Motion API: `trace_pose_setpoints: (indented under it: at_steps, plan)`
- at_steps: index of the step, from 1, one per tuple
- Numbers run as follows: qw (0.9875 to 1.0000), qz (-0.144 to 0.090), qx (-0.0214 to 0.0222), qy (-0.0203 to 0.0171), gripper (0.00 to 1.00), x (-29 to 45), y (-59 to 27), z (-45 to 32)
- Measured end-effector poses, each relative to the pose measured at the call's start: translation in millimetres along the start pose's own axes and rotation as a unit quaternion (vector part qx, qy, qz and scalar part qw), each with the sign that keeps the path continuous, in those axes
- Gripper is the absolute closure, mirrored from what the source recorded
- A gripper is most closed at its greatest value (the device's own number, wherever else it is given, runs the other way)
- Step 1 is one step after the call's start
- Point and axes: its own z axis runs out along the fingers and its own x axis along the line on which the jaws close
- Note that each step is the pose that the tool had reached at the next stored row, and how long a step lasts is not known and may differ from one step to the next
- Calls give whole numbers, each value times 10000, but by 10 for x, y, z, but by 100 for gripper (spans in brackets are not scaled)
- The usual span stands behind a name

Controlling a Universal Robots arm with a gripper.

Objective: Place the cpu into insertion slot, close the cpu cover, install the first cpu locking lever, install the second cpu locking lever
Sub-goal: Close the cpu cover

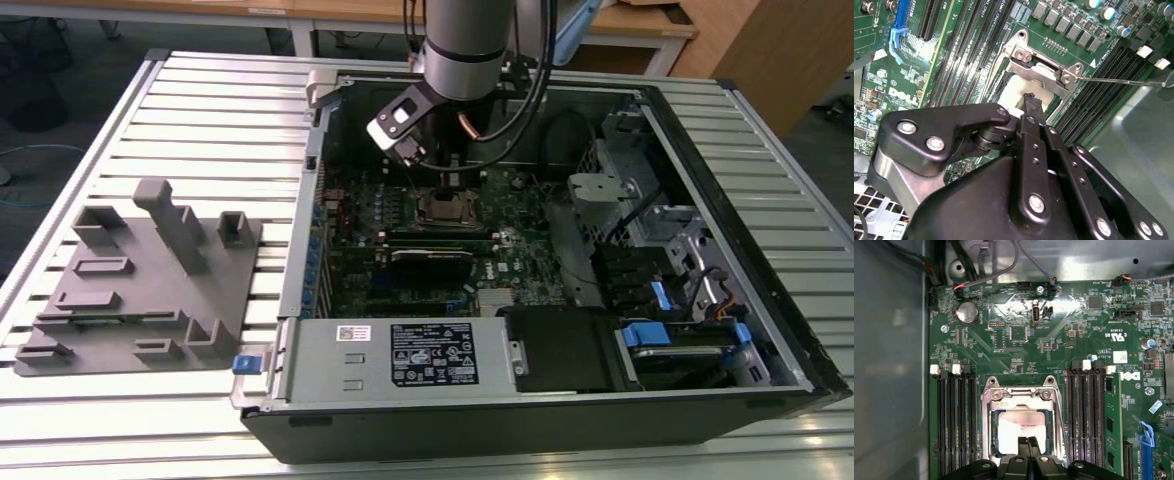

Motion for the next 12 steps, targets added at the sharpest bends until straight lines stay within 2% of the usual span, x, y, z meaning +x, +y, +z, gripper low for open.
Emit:
trace_pose_setpoints:
  at_steps: [4, 7, 10, 12]
  plan:
    - [9994, -358, 12, 8, 89, 0, 0, 2]
    - [9980, -636, 21, 15, 89, 0, 0, 4]
    - [9959, -901, 29, 21, 89, 0, 0, 6]
    - [9957, -929, 30, 22, 89, 0, 0, 6]
